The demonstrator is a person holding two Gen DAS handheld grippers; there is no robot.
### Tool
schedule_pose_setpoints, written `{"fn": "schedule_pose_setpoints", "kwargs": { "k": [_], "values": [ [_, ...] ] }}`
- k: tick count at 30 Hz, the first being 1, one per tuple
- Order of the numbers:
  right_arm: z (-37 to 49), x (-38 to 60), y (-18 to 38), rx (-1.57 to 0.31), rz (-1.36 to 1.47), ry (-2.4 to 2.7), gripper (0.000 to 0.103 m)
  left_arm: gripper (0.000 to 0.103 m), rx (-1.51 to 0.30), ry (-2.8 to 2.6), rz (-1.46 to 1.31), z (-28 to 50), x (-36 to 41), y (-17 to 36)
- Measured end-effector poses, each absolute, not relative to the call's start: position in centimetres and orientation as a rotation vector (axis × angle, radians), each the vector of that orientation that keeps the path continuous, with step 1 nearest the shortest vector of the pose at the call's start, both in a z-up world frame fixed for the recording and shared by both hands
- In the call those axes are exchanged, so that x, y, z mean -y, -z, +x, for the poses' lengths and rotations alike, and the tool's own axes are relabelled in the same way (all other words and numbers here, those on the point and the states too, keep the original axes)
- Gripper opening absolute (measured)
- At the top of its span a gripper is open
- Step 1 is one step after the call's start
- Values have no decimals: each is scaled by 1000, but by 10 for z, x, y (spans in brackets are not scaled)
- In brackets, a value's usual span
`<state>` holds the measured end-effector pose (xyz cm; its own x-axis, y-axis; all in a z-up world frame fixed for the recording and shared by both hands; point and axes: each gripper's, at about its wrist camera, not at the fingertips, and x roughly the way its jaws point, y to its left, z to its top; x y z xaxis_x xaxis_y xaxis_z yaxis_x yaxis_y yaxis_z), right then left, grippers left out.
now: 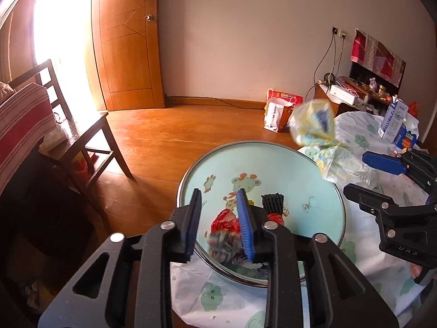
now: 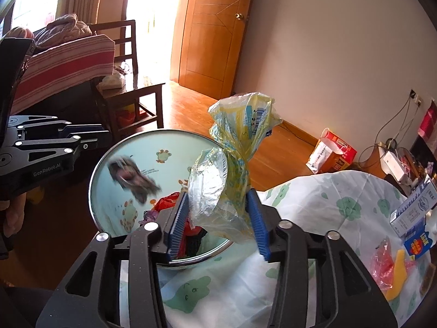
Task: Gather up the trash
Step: 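Open both tools to drop the checkered cloth and yellow bag into the wastebasket, then grasp the yellow sponge with the right tool while the left tool grasps the pink plastic bag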
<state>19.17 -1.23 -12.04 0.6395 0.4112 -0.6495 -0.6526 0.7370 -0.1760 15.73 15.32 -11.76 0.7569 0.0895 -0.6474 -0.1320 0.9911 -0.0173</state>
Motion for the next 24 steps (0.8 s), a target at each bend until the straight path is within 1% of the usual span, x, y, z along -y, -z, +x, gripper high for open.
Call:
{"fn": "schedule_pose_setpoints", "kwargs": {
  "k": [1, 3, 4, 5, 8, 13, 18, 21, 22, 24],
  "values": [
    [191, 12, 121, -624, -420, -627, 54, 38, -702, -122, -64, 157, -152, 118],
    [191, 15, 121, -628, -415, -624, 54, 40, -706, -119, -67, 157, -151, 119],
    [190, 18, 121, -629, -413, -618, 55, 45, -708, -120, -69, 157, -151, 120],
    [190, 20, 121, -631, -411, -613, 55, 53, -706, -124, -71, 156, -150, 120],
    [186, 41, 120, -636, -404, -574, 56, 64, -710, -129, -72, 156, -146, 124],
    [191, 120, 108, -645, -311, -399, 56, 70, -735, -113, -59, 159, -131, 135],
    [204, 215, 104, -668, -210, -166, 56, 71, -750, -82, -38, 166, -109, 139],
    [211, 248, 110, -693, -194, -102, 55, 72, -744, -73, -27, 172, -97, 136],
    [214, 255, 114, -712, -203, -83, 55, 74, -741, -71, -25, 175, -93, 134],
    [218, 268, 120, -733, -186, -78, 54, 84, -740, -75, -26, 181, -88, 133]
  ]
}}
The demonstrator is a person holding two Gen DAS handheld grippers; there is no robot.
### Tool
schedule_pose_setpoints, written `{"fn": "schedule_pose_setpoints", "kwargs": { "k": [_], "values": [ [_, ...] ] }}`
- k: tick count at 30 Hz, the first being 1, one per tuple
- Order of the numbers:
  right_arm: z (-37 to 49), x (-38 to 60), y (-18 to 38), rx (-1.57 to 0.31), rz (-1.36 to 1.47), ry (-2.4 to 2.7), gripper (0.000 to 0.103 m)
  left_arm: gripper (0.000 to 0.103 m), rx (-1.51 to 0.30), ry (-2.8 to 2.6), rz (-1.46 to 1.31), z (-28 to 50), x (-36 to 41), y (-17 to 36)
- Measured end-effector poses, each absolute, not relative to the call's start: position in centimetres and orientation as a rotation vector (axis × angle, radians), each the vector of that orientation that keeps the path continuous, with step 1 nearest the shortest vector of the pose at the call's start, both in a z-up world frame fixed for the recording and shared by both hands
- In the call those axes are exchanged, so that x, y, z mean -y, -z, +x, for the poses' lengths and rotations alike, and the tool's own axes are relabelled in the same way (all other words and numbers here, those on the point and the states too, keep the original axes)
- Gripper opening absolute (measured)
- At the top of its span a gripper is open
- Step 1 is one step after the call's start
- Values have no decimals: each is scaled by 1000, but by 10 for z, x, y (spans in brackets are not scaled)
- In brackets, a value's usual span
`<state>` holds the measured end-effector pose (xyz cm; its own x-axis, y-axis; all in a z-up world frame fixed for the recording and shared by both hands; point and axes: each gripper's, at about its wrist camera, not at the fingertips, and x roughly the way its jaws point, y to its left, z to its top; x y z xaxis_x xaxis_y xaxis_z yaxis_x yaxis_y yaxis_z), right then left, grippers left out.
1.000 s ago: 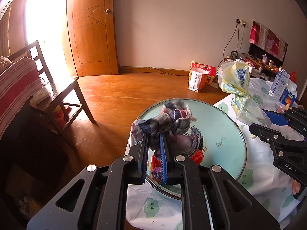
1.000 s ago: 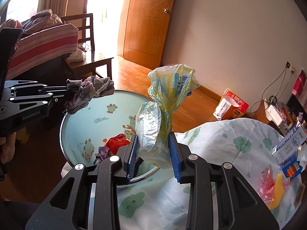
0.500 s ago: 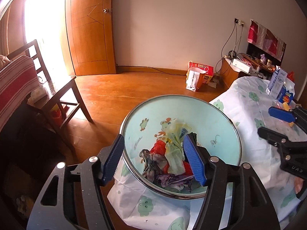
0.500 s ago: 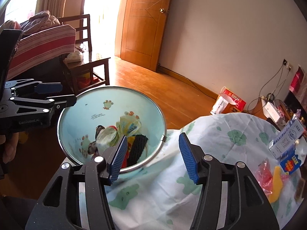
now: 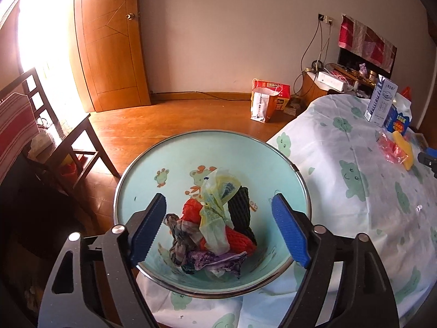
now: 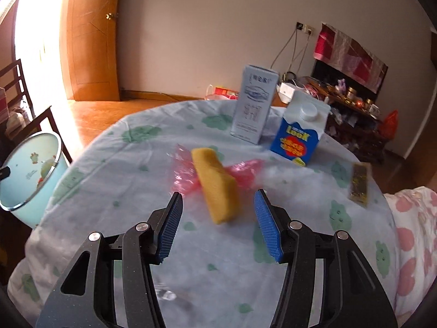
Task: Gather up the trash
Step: 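Grasp the yellow sponge with the right tool while the left tool grasps the pink plastic bag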
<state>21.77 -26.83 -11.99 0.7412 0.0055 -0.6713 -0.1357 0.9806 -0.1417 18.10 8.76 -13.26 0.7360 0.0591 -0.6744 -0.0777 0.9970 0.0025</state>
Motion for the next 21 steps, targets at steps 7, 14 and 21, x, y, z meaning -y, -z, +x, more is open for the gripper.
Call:
{"fn": "schedule_pose_setpoints", "kwargs": {
  "k": [7, 14, 21],
  "values": [
    [233, 281, 135, -809, -198, -101, 53, 90, -724, -67, -14, 197, -68, 125],
    [245, 281, 143, -879, -168, -161, 21, 90, -730, -45, -7, 208, -50, 123],
    [210, 300, 114, -779, -96, -148, 18, 90, -727, 33, 24, 219, -8, 116]
  ]
}}
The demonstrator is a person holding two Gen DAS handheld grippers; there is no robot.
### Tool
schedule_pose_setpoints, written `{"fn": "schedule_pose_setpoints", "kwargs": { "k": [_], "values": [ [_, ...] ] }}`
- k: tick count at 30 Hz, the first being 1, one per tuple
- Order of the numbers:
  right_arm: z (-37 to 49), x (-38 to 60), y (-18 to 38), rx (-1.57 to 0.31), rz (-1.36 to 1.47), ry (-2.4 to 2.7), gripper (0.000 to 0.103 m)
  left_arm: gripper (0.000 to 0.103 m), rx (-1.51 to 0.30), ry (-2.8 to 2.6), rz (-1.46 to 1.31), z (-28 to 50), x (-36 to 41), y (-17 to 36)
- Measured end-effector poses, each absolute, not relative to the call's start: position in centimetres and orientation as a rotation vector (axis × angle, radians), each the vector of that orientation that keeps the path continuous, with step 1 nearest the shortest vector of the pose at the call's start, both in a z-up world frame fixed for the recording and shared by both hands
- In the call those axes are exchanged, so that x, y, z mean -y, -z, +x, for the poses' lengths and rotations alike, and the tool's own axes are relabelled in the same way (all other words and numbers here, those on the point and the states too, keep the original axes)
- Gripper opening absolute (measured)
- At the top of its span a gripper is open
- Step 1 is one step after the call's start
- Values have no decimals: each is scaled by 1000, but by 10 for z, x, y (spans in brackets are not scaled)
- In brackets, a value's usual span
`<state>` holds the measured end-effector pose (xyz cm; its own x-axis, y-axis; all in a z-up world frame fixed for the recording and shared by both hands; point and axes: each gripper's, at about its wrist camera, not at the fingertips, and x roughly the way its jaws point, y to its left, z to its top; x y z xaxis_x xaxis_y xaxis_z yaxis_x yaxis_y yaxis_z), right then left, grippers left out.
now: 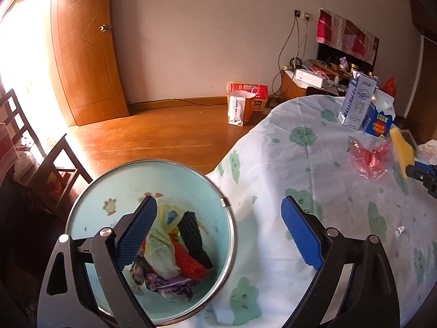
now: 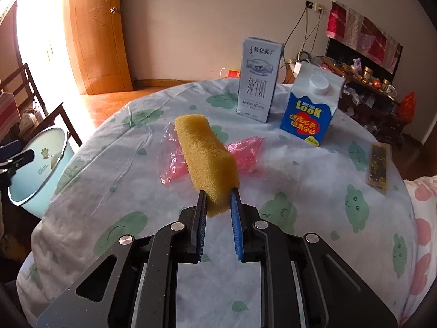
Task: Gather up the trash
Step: 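Grasp the yellow sponge with the right tool while the left tool grasps the pink plastic bag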
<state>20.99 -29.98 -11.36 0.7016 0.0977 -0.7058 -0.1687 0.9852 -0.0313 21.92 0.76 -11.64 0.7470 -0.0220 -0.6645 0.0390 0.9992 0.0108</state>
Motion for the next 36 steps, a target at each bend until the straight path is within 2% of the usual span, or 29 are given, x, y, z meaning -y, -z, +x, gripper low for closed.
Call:
{"fn": "schedule_pose_setpoints", "kwargs": {
  "k": [13, 24, 27, 28, 29, 30, 32, 36],
  "values": [
    [179, 408, 120, -773, -42, 151, 18, 90, -733, 227, 129, 251, 138, 113],
    [170, 444, 125, -755, 16, 156, 19, 88, -820, 270, 199, 284, 205, 139],
    [170, 443, 125, -751, 23, 144, 19, 73, -855, 290, 203, 290, 209, 146],
    [169, 443, 124, -745, 29, 134, 19, 66, -862, 296, 205, 291, 209, 147],
    [168, 442, 124, -745, 30, 130, 19, 53, -873, 309, 211, 291, 210, 149],
    [169, 441, 124, -745, 30, 128, 19, 46, -887, 324, 217, 292, 211, 151],
    [167, 438, 123, -741, 32, 118, 19, 15, -891, 346, 216, 290, 210, 152],
    [165, 427, 121, -735, 23, 100, 19, 10, -854, 348, 239, 278, 199, 144]
  ]
}}
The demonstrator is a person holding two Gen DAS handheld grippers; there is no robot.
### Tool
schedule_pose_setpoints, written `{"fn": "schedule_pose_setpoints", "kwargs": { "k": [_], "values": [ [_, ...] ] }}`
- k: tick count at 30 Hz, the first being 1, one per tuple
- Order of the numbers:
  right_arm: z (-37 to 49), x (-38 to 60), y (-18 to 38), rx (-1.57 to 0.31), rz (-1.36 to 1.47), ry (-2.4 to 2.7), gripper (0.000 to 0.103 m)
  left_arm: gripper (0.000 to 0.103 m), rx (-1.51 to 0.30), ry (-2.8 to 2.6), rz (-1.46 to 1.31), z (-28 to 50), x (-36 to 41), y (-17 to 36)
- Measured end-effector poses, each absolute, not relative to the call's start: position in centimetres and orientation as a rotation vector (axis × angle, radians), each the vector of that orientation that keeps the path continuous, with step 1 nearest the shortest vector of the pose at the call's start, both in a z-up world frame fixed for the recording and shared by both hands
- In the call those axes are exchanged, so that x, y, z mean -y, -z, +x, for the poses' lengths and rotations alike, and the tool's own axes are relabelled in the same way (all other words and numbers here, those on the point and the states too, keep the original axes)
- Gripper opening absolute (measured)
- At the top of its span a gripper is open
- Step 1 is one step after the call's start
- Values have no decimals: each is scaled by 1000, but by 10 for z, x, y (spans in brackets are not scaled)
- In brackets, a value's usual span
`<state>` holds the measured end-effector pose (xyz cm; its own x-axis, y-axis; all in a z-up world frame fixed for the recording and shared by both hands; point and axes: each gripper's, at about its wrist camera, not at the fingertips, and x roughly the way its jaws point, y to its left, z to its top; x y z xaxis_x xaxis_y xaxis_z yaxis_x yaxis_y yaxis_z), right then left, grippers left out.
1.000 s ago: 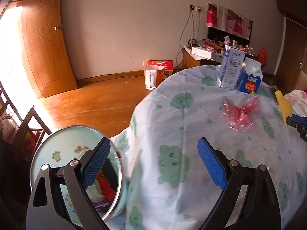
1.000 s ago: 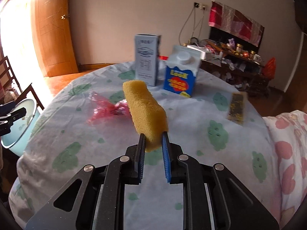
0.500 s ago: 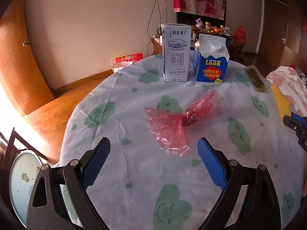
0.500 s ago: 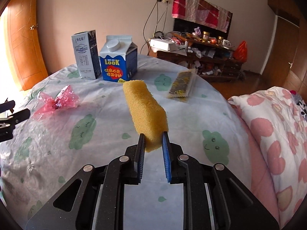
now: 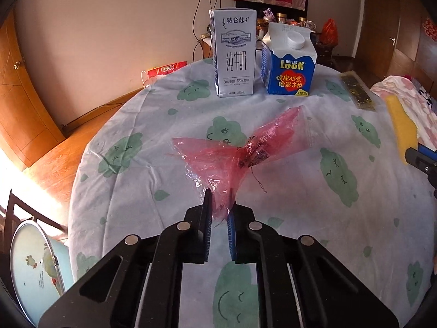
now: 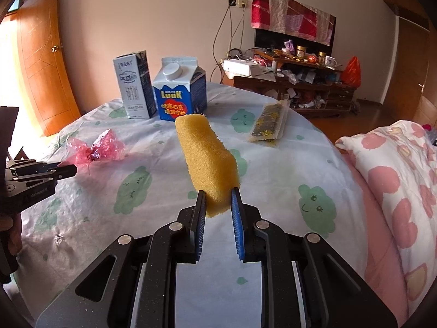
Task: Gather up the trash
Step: 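Grasp the yellow sponge with the right tool while the left tool grasps the pink plastic bag, then carry the pink bag with the left tool over the wastebasket while the right tool carries the yellow sponge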
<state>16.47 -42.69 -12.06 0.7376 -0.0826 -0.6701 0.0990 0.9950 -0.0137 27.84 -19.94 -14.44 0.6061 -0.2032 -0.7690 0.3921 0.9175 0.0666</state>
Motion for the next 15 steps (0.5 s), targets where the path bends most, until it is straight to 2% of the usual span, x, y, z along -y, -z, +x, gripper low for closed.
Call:
{"fn": "schedule_pose_setpoints", "kwargs": {
  "k": [15],
  "values": [
    [158, 354, 107, -691, -71, -6, 19, 10, -765, 262, 200, 227, 111, 115]
  ]
}}
